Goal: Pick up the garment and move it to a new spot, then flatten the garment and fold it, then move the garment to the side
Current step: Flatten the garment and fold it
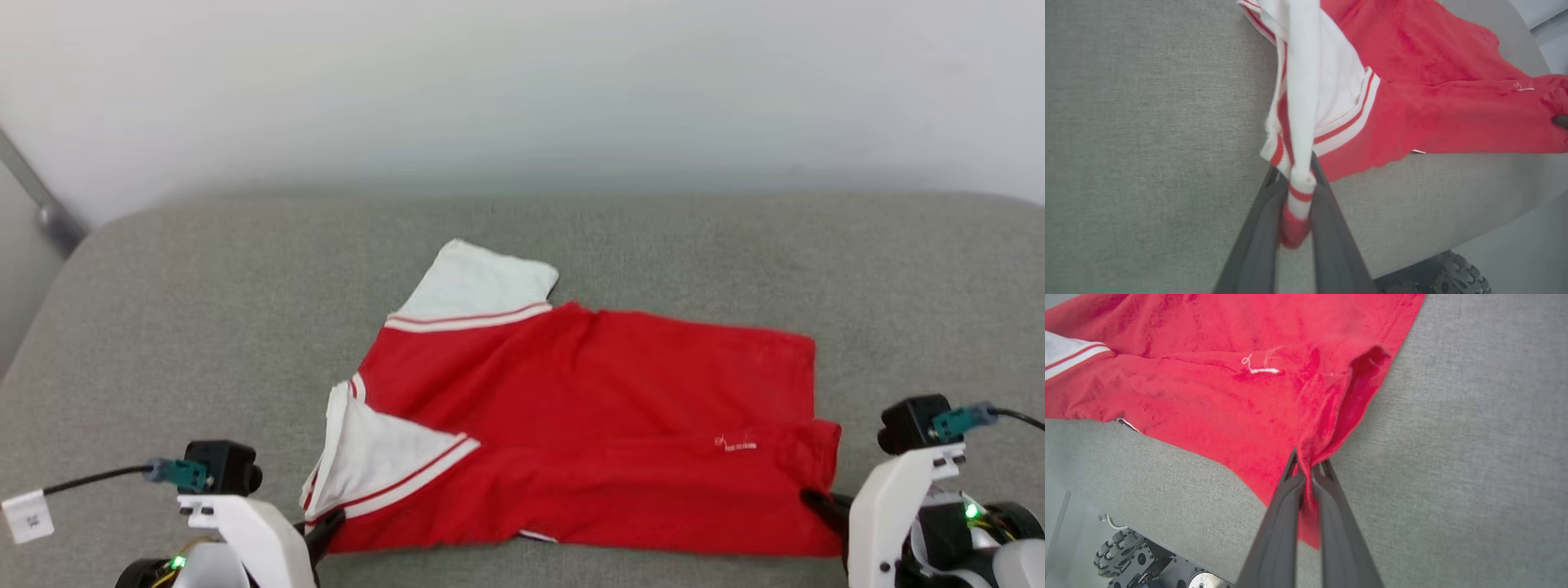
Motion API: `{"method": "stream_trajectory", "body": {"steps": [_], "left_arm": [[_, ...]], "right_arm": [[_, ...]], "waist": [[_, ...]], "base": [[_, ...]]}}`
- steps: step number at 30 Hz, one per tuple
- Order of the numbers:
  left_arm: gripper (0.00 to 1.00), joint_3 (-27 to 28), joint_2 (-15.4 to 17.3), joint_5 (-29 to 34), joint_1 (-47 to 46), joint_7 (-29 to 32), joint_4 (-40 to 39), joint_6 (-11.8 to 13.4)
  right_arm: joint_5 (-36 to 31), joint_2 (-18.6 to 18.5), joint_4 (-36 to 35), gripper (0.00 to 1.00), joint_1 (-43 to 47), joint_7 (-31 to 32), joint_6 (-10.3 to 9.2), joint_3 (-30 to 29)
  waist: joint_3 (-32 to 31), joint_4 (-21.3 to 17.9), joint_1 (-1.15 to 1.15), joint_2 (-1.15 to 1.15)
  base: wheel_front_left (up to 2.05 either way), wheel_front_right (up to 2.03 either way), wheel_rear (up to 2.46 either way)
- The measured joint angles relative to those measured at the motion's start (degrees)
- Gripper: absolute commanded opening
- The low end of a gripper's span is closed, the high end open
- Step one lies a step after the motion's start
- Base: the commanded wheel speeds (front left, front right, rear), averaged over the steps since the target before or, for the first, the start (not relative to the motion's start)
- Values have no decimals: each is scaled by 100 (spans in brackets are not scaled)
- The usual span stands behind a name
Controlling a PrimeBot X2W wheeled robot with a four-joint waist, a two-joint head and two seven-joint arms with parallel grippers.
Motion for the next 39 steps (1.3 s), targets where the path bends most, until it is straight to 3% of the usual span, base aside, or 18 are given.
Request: {"method": "stream_trajectory", "body": {"steps": [11,12,13,14,15,21,29,33,39], "left_arm": [[0,63,147,-182,766,122,-268,319],[0,40,125,-188,797,129,-223,325],[27,36,82,-207,812,110,-171,326],[81,23,34,-247,812,110,-123,321],[100,-1,-7,-265,810,108,-58,289],[100,105,-160,-87,527,-401,319,241],[100,481,-335,436,-80,-1486,614,559],[100,576,-380,798,-765,-2007,616,633],[100,611,-337,1090,-2102,-2167,751,523]], "right_arm": [[-12,73,-221,0,783,194,0,-381],[-52,93,-170,33,823,187,0,-381],[-48,133,-119,72,846,158,0,-394],[-41,183,-79,100,860,111,0,-412],[-44,211,-42,100,867,57,0,-399],[-390,286,-118,100,851,-928,0,-315],[-1251,592,-468,100,684,-2554,0,-613],[-1510,712,-743,100,427,-3058,1,-678],[-1780,892,-1129,100,-177,-3649,1,-742]], "waist": [[-456,47,-1,0],[-450,40,-1,0],[-439,35,-1,0],[-421,29,-1,0],[-403,23,-1,0],[-311,-66,-1,0],[-247,-349,-1,0],[-10,-469,-1,0],[747,-618,1,0]], "base": [[0,0,0],[0,0,0],[0,0,0],[0,0,0],[0,0,0],[0,0,0],[0,0,0],[0,0,0],[0,0,0]]}}
